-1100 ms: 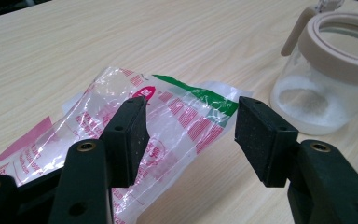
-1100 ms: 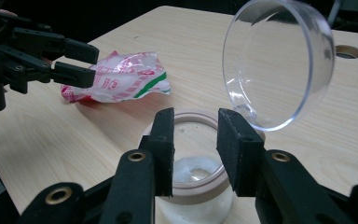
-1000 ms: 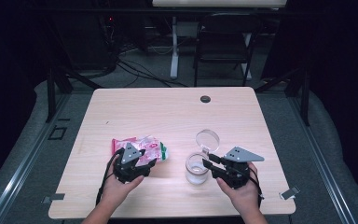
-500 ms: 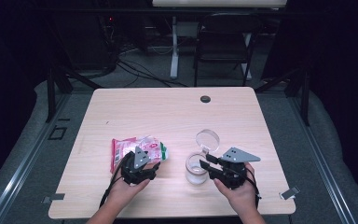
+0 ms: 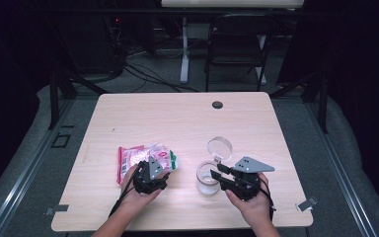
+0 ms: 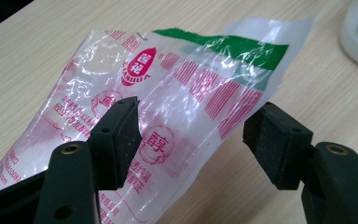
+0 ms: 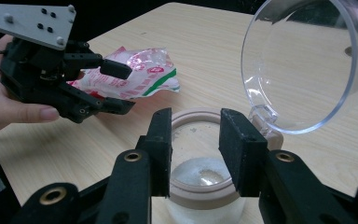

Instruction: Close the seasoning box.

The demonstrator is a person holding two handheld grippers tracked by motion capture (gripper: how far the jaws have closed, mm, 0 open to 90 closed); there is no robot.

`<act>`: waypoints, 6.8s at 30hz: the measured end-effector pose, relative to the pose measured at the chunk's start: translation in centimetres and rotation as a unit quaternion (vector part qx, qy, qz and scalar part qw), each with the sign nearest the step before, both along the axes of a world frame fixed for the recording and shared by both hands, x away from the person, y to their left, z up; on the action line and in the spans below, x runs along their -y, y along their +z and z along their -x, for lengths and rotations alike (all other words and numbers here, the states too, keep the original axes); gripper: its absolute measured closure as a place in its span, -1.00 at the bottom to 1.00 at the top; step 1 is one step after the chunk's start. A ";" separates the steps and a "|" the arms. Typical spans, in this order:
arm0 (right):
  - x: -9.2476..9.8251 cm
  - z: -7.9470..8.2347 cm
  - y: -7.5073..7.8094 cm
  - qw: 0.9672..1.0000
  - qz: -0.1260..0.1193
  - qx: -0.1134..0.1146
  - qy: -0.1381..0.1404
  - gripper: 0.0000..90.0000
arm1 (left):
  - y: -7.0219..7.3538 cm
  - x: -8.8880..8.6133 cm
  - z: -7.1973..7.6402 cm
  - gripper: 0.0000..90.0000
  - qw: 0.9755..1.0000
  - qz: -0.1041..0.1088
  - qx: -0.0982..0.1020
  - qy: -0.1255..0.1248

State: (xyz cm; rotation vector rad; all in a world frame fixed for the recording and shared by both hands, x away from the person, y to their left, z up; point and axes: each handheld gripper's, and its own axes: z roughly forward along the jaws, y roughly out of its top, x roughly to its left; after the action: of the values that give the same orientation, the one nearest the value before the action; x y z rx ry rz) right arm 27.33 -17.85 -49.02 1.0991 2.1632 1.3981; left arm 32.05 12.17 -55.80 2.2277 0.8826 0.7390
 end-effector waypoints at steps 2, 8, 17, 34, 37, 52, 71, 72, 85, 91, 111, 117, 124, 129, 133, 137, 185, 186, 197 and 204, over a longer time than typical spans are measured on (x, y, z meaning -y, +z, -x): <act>0.0 0.0 0.0 1.000 0.000 0.000 -0.001 0.44 | -0.3 -0.1 -0.3 -0.20 1.000 -0.006 0.000 0.005; -0.1 0.0 -0.1 1.000 0.000 0.000 -0.001 0.44 | -0.9 -0.5 -1.0 -0.22 1.000 -0.013 0.001 0.022; -0.1 0.0 0.0 1.000 -0.002 0.001 -0.003 0.44 | -1.3 -0.6 -1.3 -0.04 0.999 -0.025 0.002 0.030; -0.1 0.1 0.0 1.000 -0.004 0.002 -0.004 0.43 | -1.0 -1.6 -1.8 0.39 0.999 -0.006 -0.009 0.041; -0.1 0.1 -0.1 1.000 -0.004 0.003 -0.004 0.43 | -0.9 -1.8 -1.9 0.49 0.999 0.000 -0.005 0.046; -0.1 0.0 -0.1 1.000 -0.005 0.004 -0.005 0.43 | 0.0 -3.6 -2.4 0.93 0.997 0.044 -0.021 0.063; -0.1 0.0 -0.3 1.000 -0.004 0.003 -0.004 0.44 | 0.1 -4.2 -2.7 1.00 0.995 0.068 -0.038 0.067; -0.1 0.0 -0.3 1.000 -0.003 0.002 -0.004 0.44 | 0.1 -4.2 -2.7 1.00 0.995 0.069 -0.039 0.067; 0.0 0.0 -0.2 1.000 -0.003 0.003 -0.004 0.44 | 0.6 -4.9 -2.9 1.00 0.992 0.091 -0.052 0.069; 0.1 0.0 -0.2 1.000 -0.005 0.004 -0.007 0.44 | 1.6 -5.8 -2.9 1.00 0.989 0.112 -0.059 0.075; 0.2 0.0 -0.1 1.000 -0.006 0.009 -0.007 0.43 | 5.8 -9.8 -1.5 1.00 0.986 0.129 -0.024 0.101; 0.2 0.1 -0.1 1.000 -0.009 0.009 -0.010 0.43 | 7.1 -11.4 -1.3 1.00 0.983 0.145 -0.014 0.116; 0.2 0.1 0.0 1.000 -0.010 0.011 -0.010 0.43 | 8.2 -12.8 -1.6 1.00 0.980 0.150 -0.011 0.129; 0.4 0.1 0.0 1.000 -0.013 0.013 -0.012 0.43 | 9.1 -13.6 -2.3 1.00 0.979 0.153 -0.016 0.135; 0.6 0.1 0.1 1.000 -0.018 0.013 -0.014 0.43 | 10.0 -14.1 -2.8 1.00 0.978 0.156 -0.013 0.137; 0.7 0.0 0.1 1.000 -0.021 0.014 -0.015 0.43 | 11.2 -14.1 -2.9 1.00 0.980 0.151 -0.004 0.133; 1.0 -0.1 0.3 0.999 -0.021 0.017 -0.018 0.41 | 10.4 1.4 0.2 1.00 0.982 0.126 -0.064 -0.129; 1.0 -0.1 0.3 1.000 -0.021 0.016 -0.016 0.41 | 10.4 1.4 0.2 1.00 0.982 0.126 -0.064 -0.129; -0.2 -0.2 0.8 1.000 -0.011 0.020 0.013 0.40 | 8.6 -1.6 1.8 1.00 0.971 0.156 -0.086 -0.157; -2.4 -0.6 1.3 0.998 -0.001 0.016 0.058 0.45 | 6.8 -2.6 2.7 1.00 0.969 0.163 -0.099 -0.154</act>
State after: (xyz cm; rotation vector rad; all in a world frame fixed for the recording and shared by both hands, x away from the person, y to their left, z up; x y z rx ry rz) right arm 27.92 -15.48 -47.75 0.9578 2.2343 1.4585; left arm 29.31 14.77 -48.97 2.0929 0.6695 0.2117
